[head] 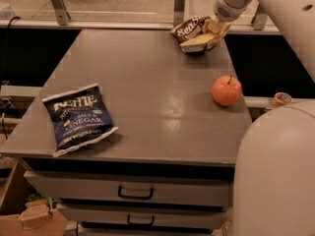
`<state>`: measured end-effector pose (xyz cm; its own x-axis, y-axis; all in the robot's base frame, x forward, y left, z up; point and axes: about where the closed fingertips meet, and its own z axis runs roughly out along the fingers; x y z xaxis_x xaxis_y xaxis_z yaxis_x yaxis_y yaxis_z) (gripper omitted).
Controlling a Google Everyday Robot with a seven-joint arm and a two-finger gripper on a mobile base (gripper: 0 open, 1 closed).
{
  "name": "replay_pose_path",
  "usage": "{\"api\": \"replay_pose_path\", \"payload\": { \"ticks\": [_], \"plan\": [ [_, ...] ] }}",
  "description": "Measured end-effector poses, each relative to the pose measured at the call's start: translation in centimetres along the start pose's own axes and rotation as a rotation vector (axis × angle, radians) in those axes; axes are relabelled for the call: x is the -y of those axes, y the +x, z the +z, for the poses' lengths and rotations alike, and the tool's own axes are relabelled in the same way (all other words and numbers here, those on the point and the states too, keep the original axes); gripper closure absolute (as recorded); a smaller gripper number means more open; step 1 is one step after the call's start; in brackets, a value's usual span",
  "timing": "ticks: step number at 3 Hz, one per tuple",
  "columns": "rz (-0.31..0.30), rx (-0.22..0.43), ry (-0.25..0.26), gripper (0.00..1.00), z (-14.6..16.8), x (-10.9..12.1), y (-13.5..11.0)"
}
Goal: Move brown chip bag near apple
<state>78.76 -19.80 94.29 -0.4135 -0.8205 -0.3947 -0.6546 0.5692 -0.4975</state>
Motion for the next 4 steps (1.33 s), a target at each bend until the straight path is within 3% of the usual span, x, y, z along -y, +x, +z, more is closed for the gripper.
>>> {"api": "replay_pose_path", "payload": {
  "ticks": [2,4],
  "plan": [
    [0.016,-0.135,-0.084,1.00,-0.9,-2.4,5.2],
    [0.031,-0.214,-0.143,1.00,-1.8,-4.4,8.0]
  ]
}}
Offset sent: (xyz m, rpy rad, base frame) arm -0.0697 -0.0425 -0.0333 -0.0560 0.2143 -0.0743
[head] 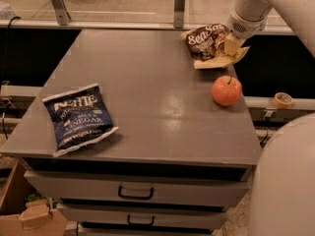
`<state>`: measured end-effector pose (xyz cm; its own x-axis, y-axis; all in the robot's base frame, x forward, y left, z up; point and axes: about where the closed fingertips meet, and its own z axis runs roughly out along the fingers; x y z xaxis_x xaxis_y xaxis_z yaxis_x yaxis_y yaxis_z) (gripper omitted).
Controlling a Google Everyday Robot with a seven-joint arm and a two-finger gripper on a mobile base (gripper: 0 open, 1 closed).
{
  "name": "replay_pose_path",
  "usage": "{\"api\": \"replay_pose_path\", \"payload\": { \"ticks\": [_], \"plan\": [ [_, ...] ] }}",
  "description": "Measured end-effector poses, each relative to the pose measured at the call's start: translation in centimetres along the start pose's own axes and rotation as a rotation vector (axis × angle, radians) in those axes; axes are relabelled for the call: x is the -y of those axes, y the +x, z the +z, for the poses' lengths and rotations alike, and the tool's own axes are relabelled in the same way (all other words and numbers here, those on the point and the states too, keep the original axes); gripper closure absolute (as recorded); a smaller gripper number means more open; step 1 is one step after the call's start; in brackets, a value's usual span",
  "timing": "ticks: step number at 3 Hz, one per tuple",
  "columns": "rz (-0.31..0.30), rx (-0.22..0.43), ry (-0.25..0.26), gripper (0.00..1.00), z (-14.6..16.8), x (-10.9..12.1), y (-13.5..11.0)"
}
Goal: Move brown chip bag near apple
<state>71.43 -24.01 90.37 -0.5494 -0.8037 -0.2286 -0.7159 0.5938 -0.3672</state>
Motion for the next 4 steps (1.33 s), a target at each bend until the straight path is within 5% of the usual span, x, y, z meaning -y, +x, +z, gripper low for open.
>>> {"api": "replay_pose_path", "payload": {
  "ticks": [2,4],
  "plan": [
    [0.018,-0.058,-0.075,0.59,-0.1,-2.6,1.7],
    [0.022,-0.077,-0.097,0.12,0.0,-3.3,2.0]
  ]
}}
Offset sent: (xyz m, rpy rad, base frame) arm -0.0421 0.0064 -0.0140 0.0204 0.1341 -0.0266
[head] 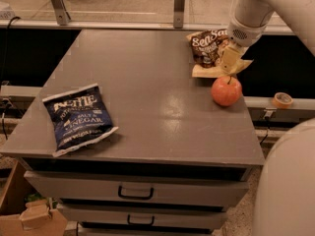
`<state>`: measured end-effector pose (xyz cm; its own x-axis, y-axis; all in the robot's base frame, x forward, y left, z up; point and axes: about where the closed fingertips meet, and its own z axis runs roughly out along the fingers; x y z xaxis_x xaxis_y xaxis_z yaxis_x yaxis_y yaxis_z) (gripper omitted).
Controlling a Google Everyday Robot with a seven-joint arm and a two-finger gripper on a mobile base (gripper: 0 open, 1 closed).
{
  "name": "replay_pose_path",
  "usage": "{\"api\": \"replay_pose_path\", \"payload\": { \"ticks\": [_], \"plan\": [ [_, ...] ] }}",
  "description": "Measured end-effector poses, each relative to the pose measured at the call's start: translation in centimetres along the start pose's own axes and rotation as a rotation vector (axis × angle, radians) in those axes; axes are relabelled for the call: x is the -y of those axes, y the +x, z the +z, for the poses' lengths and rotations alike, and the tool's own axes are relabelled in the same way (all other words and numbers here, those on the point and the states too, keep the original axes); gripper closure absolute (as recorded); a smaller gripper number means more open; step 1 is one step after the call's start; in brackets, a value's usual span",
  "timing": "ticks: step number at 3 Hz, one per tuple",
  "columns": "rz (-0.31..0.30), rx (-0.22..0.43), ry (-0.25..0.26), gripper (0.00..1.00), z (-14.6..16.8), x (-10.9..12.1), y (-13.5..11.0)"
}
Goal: Move brown chip bag near apple
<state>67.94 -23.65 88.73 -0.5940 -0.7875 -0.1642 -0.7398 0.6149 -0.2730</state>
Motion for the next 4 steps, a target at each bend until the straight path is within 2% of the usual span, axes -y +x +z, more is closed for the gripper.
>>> {"api": "replay_pose_path", "payload": {
  "ticks": [1,2,3,4],
  "plan": [
    [0.003,0.001,0.008,0.00,-0.1,0.2,-0.1],
    [0.041,0.042,0.022,0.00,-0.9,1.2,-0.7],
    [0.158,0.190,0.047,0.00,-3.0,4.6,-1.8],
    [0.296,0.412,0.092,0.00,-7.2,9.2,-2.3]
  ]
}}
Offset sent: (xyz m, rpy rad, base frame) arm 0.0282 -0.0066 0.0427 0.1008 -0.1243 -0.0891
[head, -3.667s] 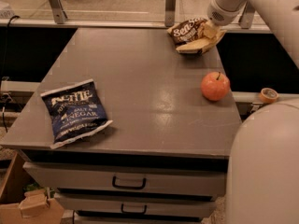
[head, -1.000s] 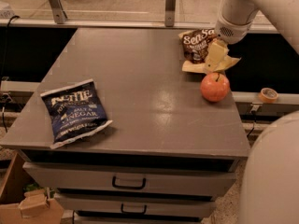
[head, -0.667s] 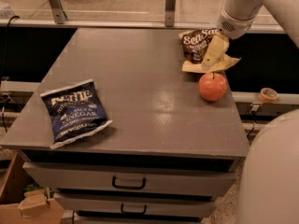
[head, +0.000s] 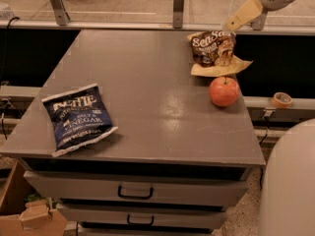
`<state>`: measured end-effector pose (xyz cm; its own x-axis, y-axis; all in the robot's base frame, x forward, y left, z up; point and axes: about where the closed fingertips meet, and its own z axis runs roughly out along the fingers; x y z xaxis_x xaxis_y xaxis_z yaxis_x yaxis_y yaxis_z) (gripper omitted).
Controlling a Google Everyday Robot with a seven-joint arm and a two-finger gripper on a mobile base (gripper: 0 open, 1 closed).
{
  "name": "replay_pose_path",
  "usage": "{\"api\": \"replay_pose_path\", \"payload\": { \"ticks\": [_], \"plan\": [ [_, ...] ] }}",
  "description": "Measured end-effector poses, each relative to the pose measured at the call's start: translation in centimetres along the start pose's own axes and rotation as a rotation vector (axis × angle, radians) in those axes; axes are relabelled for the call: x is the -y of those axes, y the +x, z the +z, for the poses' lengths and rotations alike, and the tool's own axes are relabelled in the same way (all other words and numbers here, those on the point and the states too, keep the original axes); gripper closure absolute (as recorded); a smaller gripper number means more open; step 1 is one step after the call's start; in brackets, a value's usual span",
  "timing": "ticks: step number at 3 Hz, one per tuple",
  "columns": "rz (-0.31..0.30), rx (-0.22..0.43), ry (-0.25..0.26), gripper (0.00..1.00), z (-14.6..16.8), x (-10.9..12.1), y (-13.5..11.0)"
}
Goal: Move brown chip bag near apple
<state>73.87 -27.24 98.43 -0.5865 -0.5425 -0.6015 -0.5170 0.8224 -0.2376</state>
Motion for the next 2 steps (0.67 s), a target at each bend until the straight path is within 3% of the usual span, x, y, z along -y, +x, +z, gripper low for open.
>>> {"api": "replay_pose_path", "payload": {
  "ticks": [1,2],
  "plan": [
    [0.100,0.274,0.109,0.00,-7.0,5.7,-3.6],
    [0.136,0.508,0.263,0.00,-15.4,10.9,-5.7]
  ]
}}
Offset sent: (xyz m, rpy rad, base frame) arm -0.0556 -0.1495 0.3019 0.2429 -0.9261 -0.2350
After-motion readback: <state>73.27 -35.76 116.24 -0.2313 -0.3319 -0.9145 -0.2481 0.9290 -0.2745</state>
